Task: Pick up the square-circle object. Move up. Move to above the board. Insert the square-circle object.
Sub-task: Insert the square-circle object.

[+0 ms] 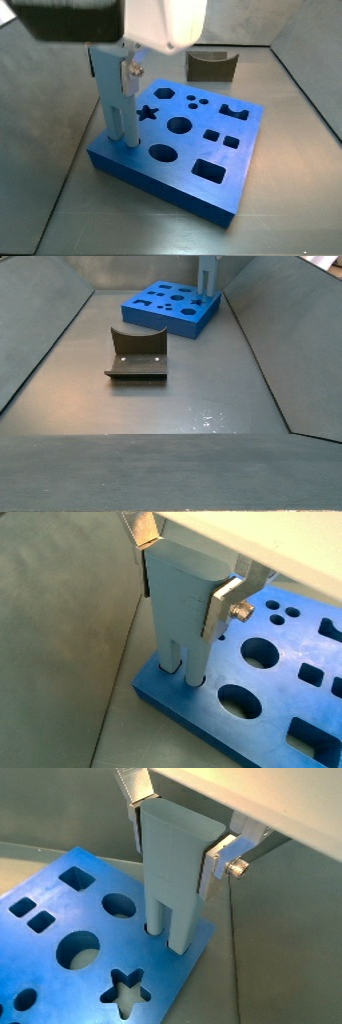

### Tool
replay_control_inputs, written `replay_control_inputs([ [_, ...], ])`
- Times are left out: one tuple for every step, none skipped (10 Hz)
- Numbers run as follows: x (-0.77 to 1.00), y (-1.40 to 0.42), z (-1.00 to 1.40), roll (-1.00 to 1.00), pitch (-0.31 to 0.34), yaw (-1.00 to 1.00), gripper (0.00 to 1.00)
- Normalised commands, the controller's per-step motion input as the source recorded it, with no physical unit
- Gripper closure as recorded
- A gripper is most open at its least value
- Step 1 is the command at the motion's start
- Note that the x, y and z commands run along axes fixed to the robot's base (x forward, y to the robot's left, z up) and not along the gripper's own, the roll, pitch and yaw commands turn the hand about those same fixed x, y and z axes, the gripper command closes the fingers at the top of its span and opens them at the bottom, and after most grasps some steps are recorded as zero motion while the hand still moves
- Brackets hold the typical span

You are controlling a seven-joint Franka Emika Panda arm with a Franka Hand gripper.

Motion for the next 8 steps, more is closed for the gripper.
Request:
replay_control_inputs([
  [-0.07,0.0,-1.0,0.16,-0.036,0.0,1.0],
  [-0.04,0.0,-1.0,0.11,-0.056,0.0,1.0],
  [-0.03,-0.03,-1.0,0.06,-0.08,-0.01,1.0],
  [-0.01,-0.08,-1.0,0.04,-0.09,-0.03,1.0],
  [0.0,-0.13,-1.0,0.01,-0.109,-0.04,1.0],
  [0.0,-0.1,-1.0,0.03,-0.08,-0.04,1.0],
  [0.0,-0.06,-1.0,0.04,-0.05,0.0,1.0],
  [0.01,-0.05,-1.0,0.04,-0.047,0.0,1.0],
])
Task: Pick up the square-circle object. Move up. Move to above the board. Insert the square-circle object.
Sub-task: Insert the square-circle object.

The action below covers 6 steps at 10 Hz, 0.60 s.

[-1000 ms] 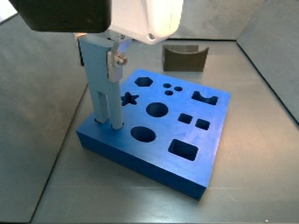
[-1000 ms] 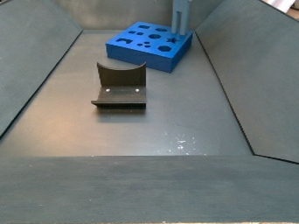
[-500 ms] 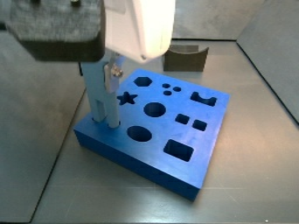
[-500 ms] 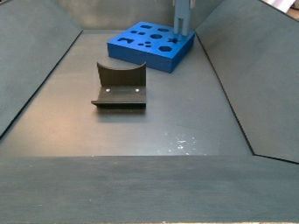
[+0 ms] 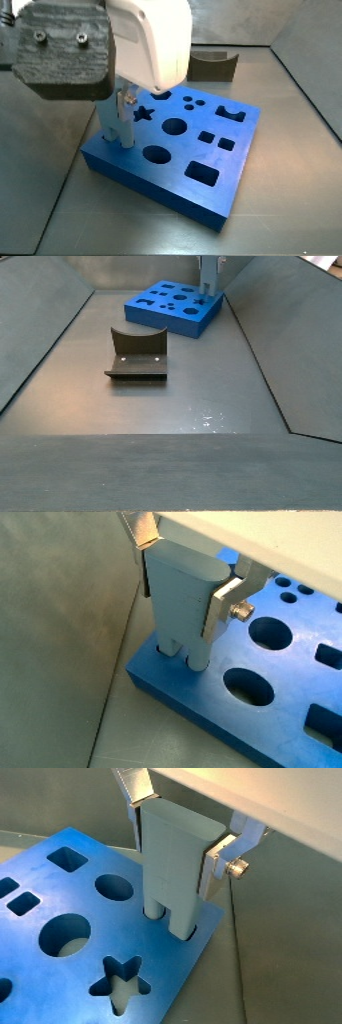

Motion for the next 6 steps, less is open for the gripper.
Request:
replay_control_inputs([
  [0.03,-0.05,-1.0,0.04,-0.051,0.0,1.0],
  [0.04,-0.08,-1.0,0.04,-0.051,0.0,1.0],
  [0.08,-0.12,-1.0,0.03,-0.06,-0.01,1.0],
  [0.08,-0.12,-1.0,0.04,-0.051,-0.02,1.0],
  [0.09,-0.13,-1.0,0.04,-0.043,-0.02,1.0],
  [0.29,-0.13,-1.0,0.02,-0.074,-0.06,1.0],
])
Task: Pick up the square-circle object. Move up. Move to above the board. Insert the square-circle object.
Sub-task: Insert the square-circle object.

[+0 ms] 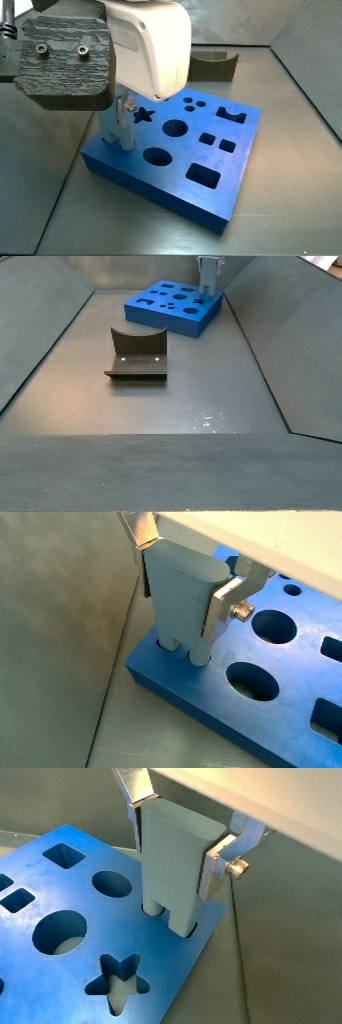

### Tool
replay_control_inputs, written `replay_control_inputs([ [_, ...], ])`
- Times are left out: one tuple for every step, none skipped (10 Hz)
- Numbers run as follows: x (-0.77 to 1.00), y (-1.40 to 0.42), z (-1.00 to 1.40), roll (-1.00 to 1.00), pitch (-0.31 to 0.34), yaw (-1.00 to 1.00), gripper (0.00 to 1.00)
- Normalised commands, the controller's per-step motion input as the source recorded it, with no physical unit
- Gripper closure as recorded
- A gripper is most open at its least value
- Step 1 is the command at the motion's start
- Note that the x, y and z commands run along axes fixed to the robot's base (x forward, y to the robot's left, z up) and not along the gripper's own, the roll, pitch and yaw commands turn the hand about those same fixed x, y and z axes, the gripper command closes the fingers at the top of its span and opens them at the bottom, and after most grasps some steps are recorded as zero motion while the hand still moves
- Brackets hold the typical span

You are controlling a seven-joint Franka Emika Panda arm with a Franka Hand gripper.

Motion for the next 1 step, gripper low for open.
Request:
replay_control_inputs([
  [0.0,0.0,0.0,0.0,0.0,0.0,1.0],
])
